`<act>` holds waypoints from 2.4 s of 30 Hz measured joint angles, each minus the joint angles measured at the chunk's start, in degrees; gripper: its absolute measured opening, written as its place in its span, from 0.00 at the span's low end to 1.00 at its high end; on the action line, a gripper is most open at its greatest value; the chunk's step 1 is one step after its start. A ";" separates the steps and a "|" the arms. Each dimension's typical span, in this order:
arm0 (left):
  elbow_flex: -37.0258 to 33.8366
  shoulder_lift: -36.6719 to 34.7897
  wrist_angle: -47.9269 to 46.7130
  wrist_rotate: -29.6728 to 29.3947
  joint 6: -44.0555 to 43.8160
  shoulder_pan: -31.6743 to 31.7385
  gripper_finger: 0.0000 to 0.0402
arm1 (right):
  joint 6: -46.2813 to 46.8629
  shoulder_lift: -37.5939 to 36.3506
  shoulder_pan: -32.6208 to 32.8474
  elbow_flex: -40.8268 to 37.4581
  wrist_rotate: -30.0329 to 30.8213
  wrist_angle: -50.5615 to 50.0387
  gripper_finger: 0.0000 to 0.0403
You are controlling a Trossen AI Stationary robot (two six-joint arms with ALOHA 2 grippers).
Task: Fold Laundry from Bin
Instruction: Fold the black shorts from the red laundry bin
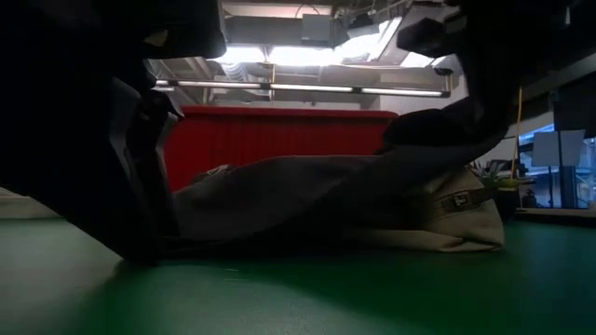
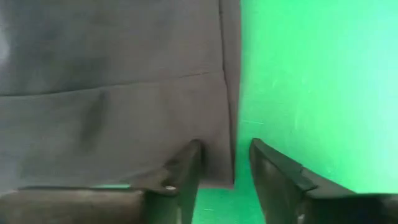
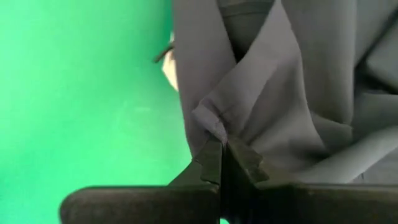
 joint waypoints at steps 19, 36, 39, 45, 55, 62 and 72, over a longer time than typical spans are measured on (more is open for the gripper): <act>-0.37 -7.91 -7.43 1.93 -0.09 0.39 0.01 | 7.48 -0.63 6.93 0.02 13.18 -1.73 0.01; -0.17 -24.96 -27.15 -9.61 9.91 14.29 0.00 | 7.43 -12.57 -7.56 -0.19 22.57 -3.29 0.01; -0.17 -25.23 -27.78 -11.37 13.97 18.44 0.00 | 7.07 -12.89 -13.25 -1.59 22.80 -2.33 0.01; -0.17 -25.19 -27.89 -15.09 22.11 27.59 0.00 | 3.82 -13.09 -23.40 -5.49 24.51 0.62 0.01; -0.17 -25.19 -24.53 -12.55 33.77 41.51 0.00 | -4.37 -13.07 -36.81 -8.48 21.02 11.78 0.01; -0.17 -25.19 -17.76 -6.04 41.31 48.24 0.00 | -4.80 -13.07 -45.05 -8.48 19.18 12.54 0.01; -0.17 -25.19 -16.03 -2.33 42.36 53.04 0.04 | -4.84 -13.07 -50.94 -8.48 8.93 15.34 0.01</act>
